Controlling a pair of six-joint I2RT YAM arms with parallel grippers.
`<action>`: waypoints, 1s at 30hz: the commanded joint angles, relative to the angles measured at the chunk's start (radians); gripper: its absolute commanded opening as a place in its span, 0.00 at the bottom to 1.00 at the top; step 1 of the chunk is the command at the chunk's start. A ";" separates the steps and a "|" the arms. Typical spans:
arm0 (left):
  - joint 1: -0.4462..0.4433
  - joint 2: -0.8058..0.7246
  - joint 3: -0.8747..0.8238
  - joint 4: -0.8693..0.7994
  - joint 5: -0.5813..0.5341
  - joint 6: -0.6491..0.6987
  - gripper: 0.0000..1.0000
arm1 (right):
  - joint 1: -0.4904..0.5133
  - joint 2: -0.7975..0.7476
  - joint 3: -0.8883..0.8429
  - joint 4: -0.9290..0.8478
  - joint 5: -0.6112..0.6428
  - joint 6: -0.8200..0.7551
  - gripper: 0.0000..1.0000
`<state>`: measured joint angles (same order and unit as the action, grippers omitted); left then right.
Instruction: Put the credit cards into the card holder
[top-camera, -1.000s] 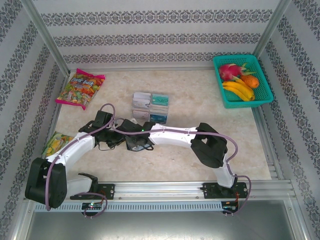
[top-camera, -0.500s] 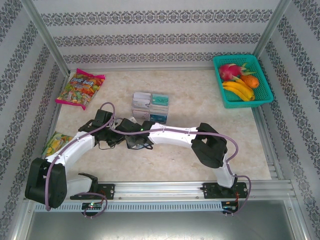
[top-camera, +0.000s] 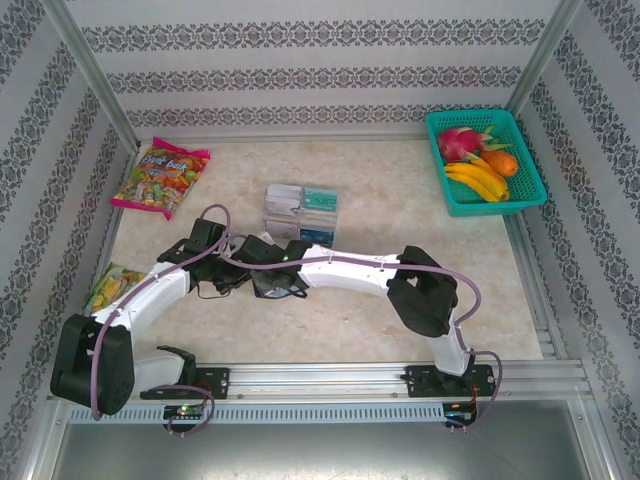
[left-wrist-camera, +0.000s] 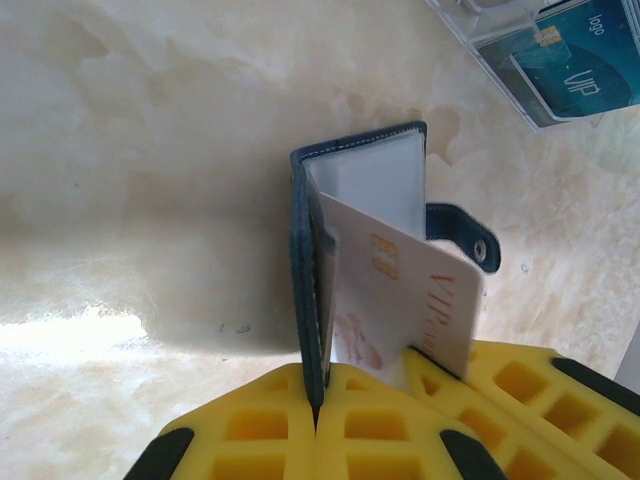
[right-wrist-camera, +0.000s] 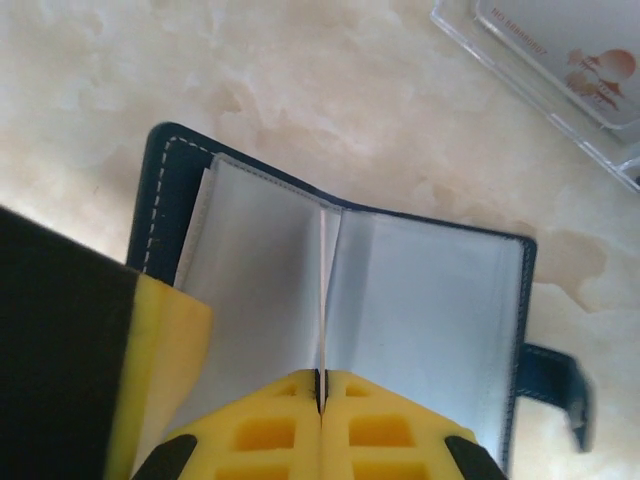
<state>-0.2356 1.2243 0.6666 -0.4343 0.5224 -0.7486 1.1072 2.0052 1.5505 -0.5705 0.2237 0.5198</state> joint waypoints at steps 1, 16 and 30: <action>-0.010 -0.002 0.020 -0.004 0.015 0.002 0.00 | -0.012 -0.072 -0.028 0.022 -0.010 0.010 0.00; -0.009 -0.017 0.023 -0.015 0.012 0.003 0.00 | -0.011 0.016 0.003 0.006 -0.009 -0.007 0.00; -0.009 -0.011 0.014 -0.004 0.013 0.000 0.00 | 0.014 0.090 0.065 -0.025 -0.006 -0.020 0.00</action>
<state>-0.2356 1.2240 0.6666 -0.4347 0.5220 -0.7490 1.1007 2.0609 1.5887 -0.5671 0.2131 0.5159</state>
